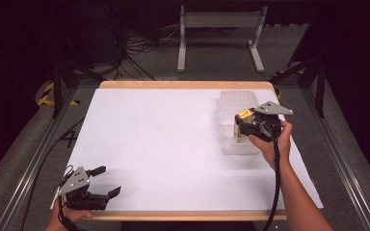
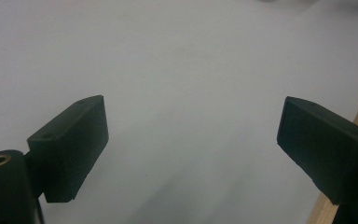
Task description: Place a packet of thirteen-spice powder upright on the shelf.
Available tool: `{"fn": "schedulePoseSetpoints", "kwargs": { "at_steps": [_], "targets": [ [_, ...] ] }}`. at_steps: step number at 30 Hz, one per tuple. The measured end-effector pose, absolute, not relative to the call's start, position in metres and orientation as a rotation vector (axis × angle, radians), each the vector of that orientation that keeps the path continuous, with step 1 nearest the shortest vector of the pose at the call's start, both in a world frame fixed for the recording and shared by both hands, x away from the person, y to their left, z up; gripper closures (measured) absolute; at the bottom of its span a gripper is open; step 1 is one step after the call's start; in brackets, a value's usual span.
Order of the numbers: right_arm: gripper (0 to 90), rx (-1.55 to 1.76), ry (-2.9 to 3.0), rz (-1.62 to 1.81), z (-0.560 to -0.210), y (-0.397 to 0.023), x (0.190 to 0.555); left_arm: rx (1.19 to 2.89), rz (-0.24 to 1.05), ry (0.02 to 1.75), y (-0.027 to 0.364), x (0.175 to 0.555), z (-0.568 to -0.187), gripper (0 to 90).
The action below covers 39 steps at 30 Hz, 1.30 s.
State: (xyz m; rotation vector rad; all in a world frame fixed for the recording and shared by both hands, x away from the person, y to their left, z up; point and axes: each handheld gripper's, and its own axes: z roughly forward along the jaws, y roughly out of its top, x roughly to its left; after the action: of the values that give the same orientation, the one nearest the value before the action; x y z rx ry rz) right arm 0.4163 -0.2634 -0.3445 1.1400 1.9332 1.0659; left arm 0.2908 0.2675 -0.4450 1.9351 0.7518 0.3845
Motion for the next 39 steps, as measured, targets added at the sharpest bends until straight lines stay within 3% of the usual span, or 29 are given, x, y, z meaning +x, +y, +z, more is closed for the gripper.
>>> {"fn": "schedulePoseSetpoints", "kwargs": {
  "at_steps": [39],
  "targets": [
    [29.1,1.031,2.040,1.021,-0.337,-0.268,0.405,1.937,0.395,0.759,0.268,0.291,-0.445,9.6]
  ]
}}
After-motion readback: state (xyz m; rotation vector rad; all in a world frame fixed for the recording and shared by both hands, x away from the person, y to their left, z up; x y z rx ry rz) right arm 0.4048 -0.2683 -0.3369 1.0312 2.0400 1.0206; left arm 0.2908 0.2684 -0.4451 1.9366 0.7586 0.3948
